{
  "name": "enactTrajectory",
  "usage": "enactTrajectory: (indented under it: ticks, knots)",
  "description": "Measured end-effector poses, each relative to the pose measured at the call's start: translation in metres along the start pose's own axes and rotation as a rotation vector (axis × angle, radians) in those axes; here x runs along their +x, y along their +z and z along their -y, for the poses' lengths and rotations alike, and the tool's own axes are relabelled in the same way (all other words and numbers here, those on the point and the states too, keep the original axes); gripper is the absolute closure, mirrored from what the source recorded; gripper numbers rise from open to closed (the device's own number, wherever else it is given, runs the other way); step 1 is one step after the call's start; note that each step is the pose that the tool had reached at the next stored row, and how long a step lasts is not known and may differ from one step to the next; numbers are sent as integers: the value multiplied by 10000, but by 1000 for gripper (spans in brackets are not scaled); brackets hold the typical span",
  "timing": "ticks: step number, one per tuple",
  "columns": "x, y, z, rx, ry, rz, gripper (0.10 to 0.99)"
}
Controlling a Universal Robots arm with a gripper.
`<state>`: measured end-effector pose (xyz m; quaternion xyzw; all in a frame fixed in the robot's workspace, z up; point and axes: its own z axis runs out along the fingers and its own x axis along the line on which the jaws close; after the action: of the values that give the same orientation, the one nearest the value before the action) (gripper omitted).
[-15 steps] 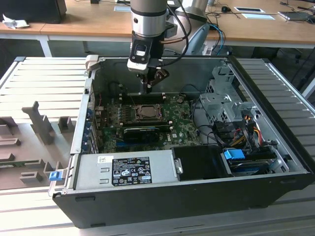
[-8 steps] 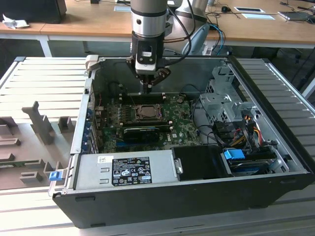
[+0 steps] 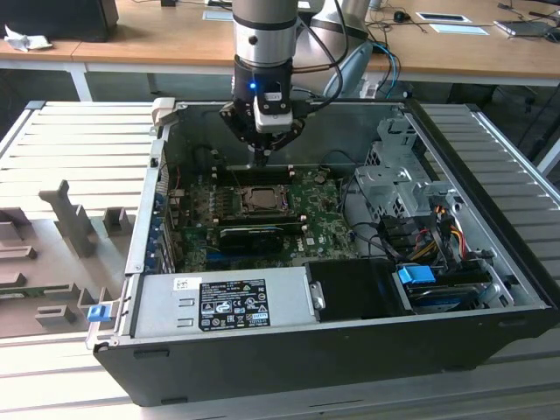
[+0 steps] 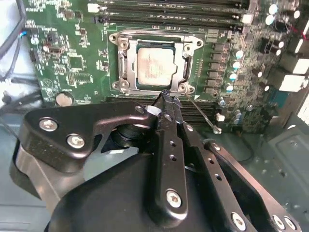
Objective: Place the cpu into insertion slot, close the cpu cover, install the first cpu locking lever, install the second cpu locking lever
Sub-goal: 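Install the first cpu locking lever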
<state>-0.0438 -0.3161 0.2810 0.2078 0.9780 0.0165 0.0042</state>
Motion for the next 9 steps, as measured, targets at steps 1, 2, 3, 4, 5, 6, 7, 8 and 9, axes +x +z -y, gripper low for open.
enactTrajectory:
  ticks: [1, 2, 3, 4, 5, 6, 7, 8, 9]
  knots:
    - [0, 1, 0, -1, -178, -6, 980]
    - [0, 3, 0, -2, -440, -15, 980]
    - [0, 4, 0, -1, -637, -23, 980]
    - [0, 7, 0, -2, -926, -32, 980]
    - [0, 9, 0, -2, -1143, -41, 980]
    - [0, 12, 0, -2, -1327, -48, 980]
    - [0, 13, 1, 0, -1686, -61, 980]
    - [0, 15, 0, -2, -2003, -71, 980]
    - [0, 17, 0, -3, -2184, -77, 980]
